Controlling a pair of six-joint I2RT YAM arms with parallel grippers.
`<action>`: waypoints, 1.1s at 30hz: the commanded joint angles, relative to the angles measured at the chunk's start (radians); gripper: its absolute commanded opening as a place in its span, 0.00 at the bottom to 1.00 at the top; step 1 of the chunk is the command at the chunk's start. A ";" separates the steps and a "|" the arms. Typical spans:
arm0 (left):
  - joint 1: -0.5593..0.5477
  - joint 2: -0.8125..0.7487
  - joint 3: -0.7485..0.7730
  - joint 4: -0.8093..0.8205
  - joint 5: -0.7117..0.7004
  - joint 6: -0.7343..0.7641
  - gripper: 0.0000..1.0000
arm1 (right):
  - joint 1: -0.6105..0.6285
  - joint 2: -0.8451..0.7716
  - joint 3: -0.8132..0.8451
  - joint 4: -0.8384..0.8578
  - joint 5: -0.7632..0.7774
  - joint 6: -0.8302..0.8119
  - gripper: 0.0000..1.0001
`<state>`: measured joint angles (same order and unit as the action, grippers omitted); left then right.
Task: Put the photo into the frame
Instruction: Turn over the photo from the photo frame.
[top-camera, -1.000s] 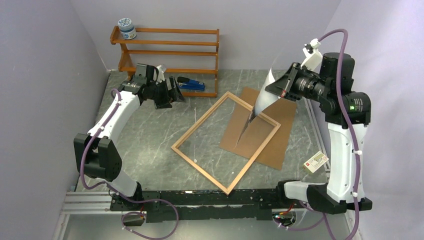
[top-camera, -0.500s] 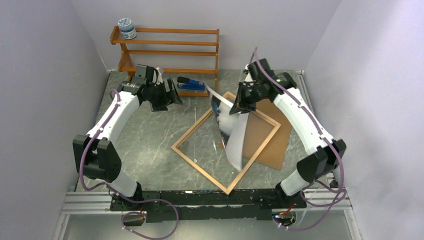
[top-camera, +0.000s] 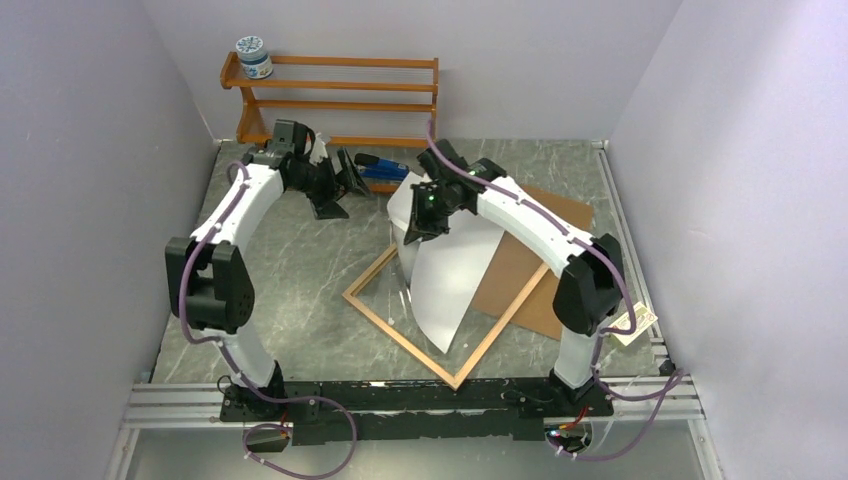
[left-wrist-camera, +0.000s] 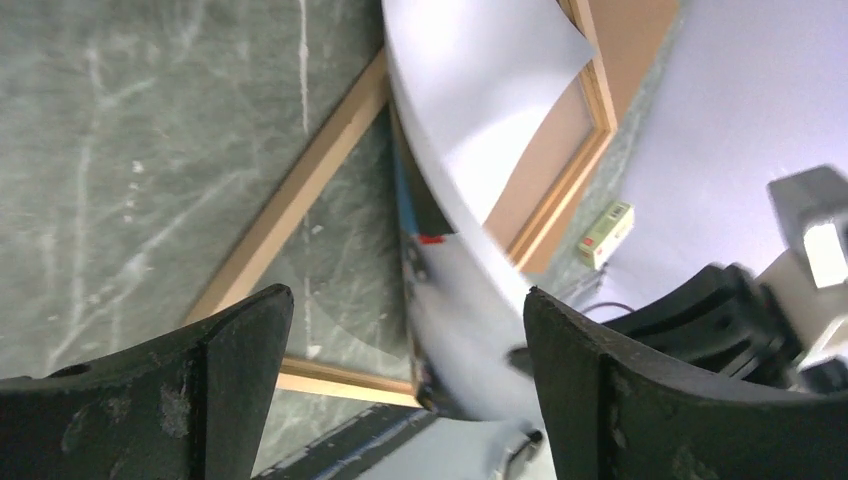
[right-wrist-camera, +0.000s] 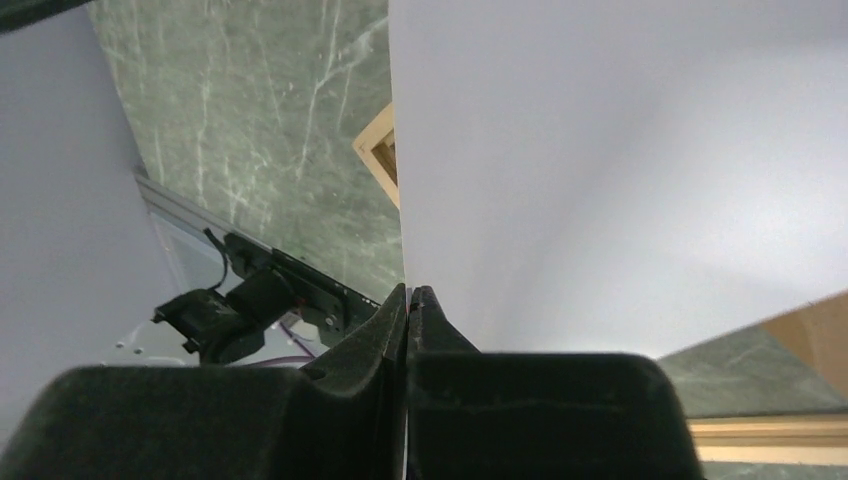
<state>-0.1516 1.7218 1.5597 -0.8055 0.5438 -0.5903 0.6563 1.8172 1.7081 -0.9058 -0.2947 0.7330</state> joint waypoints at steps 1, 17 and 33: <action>-0.006 0.040 -0.032 0.106 0.146 -0.145 0.91 | 0.055 0.030 0.064 0.052 0.012 -0.065 0.03; -0.087 0.203 -0.035 0.031 0.215 -0.124 0.69 | 0.143 0.064 0.078 0.104 -0.014 -0.149 0.06; -0.092 0.208 0.010 -0.018 0.282 0.065 0.03 | 0.131 -0.034 -0.026 0.130 -0.079 -0.177 0.55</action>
<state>-0.2409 1.9461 1.5558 -0.8185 0.7803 -0.6094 0.8085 1.8809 1.6993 -0.7872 -0.3637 0.5713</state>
